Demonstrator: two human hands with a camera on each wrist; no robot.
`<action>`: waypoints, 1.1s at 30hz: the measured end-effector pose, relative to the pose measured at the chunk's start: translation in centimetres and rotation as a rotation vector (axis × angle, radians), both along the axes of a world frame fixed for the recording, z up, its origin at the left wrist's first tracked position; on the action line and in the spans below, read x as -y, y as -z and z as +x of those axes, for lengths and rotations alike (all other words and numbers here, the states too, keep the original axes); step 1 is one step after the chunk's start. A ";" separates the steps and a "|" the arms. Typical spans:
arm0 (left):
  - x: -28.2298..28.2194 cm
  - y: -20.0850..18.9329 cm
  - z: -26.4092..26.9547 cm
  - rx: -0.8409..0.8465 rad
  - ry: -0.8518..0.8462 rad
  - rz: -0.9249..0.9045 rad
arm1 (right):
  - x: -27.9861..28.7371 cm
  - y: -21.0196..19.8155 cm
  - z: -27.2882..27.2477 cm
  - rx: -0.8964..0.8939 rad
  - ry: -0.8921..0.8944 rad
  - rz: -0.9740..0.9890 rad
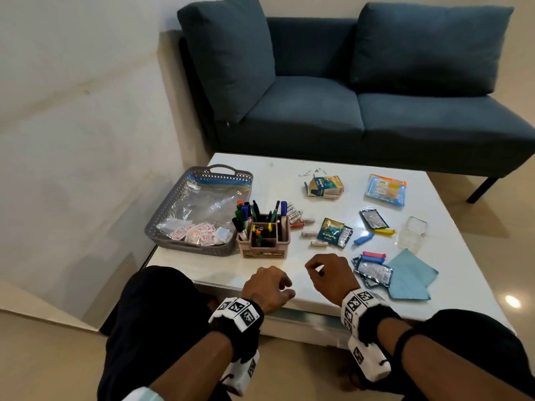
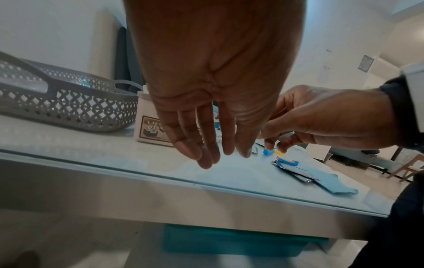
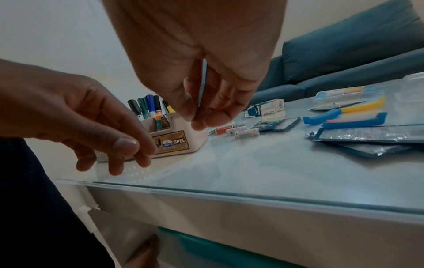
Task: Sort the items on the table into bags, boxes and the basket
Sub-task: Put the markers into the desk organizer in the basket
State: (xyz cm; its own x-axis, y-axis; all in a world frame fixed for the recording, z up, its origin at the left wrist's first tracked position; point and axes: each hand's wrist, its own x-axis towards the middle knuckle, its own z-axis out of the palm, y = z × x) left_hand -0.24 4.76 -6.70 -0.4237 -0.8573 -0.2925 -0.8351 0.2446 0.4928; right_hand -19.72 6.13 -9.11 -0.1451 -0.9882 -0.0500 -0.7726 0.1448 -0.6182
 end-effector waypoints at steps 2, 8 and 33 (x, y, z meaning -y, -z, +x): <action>0.3 0.3 0.0 -0.024 -0.024 -0.014 | 0.0 0.3 0.0 -0.007 0.001 0.010; 2.1 1.4 0.9 -0.086 -0.123 -0.088 | 1.2 0.5 0.3 -0.008 -0.002 0.040; 7.0 1.0 -5.9 -0.122 0.295 -0.291 | 8.9 2.9 -5.4 0.078 0.054 -0.110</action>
State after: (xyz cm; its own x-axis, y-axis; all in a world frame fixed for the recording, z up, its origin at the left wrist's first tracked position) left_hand -6.13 -2.23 -7.74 -0.6794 -0.7337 0.0108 -0.6486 0.6073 0.4589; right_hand -25.14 -2.79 -11.97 -0.1985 -0.9791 0.0450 -0.7145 0.1132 -0.6904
